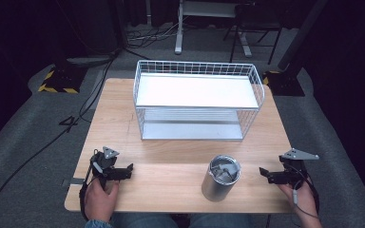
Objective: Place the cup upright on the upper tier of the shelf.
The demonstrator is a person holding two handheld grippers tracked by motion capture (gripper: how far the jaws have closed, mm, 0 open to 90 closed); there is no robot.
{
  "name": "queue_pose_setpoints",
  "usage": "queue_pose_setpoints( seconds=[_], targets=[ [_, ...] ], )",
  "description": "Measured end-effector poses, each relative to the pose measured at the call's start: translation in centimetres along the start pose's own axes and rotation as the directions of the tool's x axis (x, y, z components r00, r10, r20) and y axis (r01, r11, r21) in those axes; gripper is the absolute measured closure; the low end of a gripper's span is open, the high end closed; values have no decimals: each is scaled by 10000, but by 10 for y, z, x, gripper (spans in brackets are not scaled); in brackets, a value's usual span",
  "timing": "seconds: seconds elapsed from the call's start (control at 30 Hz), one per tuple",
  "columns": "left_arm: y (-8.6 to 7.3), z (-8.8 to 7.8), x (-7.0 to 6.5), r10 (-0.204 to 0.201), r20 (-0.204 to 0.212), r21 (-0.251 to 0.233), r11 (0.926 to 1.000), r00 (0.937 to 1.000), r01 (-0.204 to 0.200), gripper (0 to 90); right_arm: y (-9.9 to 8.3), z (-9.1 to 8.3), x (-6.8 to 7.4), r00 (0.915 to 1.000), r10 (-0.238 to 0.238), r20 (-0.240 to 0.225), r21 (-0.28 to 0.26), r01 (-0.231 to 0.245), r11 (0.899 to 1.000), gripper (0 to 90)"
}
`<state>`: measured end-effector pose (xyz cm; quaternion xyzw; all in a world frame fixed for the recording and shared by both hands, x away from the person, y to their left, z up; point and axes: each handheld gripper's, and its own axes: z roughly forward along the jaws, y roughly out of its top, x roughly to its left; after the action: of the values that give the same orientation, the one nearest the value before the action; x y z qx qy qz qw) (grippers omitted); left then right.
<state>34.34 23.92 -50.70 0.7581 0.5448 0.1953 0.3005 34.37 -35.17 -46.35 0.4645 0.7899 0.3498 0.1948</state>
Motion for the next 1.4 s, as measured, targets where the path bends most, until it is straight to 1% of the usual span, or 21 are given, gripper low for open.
queue_pose_setpoints(
  seconds=[0.03, 0.1, 0.17, 0.37, 0.5, 0.57, 0.6, 0.83, 0.93, 0.97, 1.0, 1.03, 1.07, 1.1, 1.13, 1.17, 1.2, 1.23, 1.33, 1.37, 1.4],
  targets=[
    [0, 0, 0, 8, -3, 10, 10000, 10000, -8, 6, 5, -5, 5, 9997, -189, -152, -141, 186, 9997, 0],
    [0, 0, 0, 6, -1, 6, 10000, 10000, -6, 6, 9, -9, 10, 9992, -267, -286, -193, 262, 9995, 0],
    [0, 0, 0, 0, -1, 0, 10000, 10000, 0, 6, 13, -14, 16, 9982, -454, -396, -264, 444, 9987, 0],
    [0, 0, 0, 4, 0, 7, 10000, 10000, -4, 6, 22, -27, 33, 9943, -823, -674, -651, 780, 9948, 0],
    [0, 0, 0, 4, 3, -4, 10000, 10000, -4, 6, 27, -35, 42, 9920, -937, -852, -795, 870, 9930, 0],
    [0, 0, 0, 9, -2, 7, 10000, 10000, -9, 6, 28, -37, 44, 9910, -989, -901, -819, 916, 9924, 0],
    [0, 0, 0, 3, 2, 2, 10000, 10000, -3, 6, 30, -40, 49, 9903, -1020, -947, -851, 941, 9919, 0],
    [0, 0, 0, 2, 1, 6, 10000, 10000, -2, 6, 33, -50, 61, 9859, -1252, -1112, -882, 1157, 9894, 0],
    [0, 0, 0, 1, 2, 7, 10000, 10000, -1, 6, 34, -54, 66, 9824, -1323, -1322, -903, 1210, 9885, 0],
    [0, 0, 0, -1, 1, 1, 10000, 10000, 1, 6, 34, -55, 68, 9804, -1322, -1461, -940, 1193, 9884, 0],
    [0, 0, 0, -1, 1, 1, 10000, 10000, 1, 6, 34, -55, 68, 9804, -1322, -1461, -940, 1193, 9884, 0],
    [0, 0, 0, 1, -1, 0, 10000, 10000, -1, 6, 34, -56, 69, 9786, -1340, -1561, -933, 1205, 9883, 0],
    [0, 0, 0, 9, -4, 7, 10000, 10000, -9, 6, 35, -57, 71, 9749, -1352, -1770, -946, 1199, 9883, 0],
    [0, 0, 0, 14, -3, 9, 10000, 10000, -14, 6, 35, -58, 77, 9678, -1558, -1978, -1033, 1375, 9851, 0],
    [0, 0, 0, 0, 0, 0, 10000, 10000, 0, 6, 36, -58, 79, 9665, -1610, -2001, -1047, 1423, 9843, 0],
    [0, 0, 0, 2, 1, 8, 10000, 10000, -2, 6, 36, -58, 82, 9630, -1748, -2053, -1090, 1550, 9819, 0],
    [0, 0, 0, 2, 1, 8, 10000, 10000, -2, 6, 36, -58, 82, 9630, -1748, -2053, -1090, 1550, 9819, 0],
    [0, 0, 0, 11, -4, 7, 10000, 10000, -11, 6, 38, -59, 89, 9571, -1951, -2142, -1203, 1724, 9777, 0],
    [0, 0, 0, -1, 1, -1, 10000, 10000, 1, 6, 39, -59, 93, 9557, -2040, -2123, -1226, 1810, 9758, 0],
    [0, 0, 0, 0, 2, 4, 10000, 10000, 0, 6, 40, -59, 98, 9505, -2126, -2267, -1268, 1876, 9740, 0],
    [0, 0, 0, 3, 0, -1, 10000, 10000, -3, 6, 40, -59, 99, 9489, -2158, -2304, -1282, 1903, 9733, 0]
  ],
)
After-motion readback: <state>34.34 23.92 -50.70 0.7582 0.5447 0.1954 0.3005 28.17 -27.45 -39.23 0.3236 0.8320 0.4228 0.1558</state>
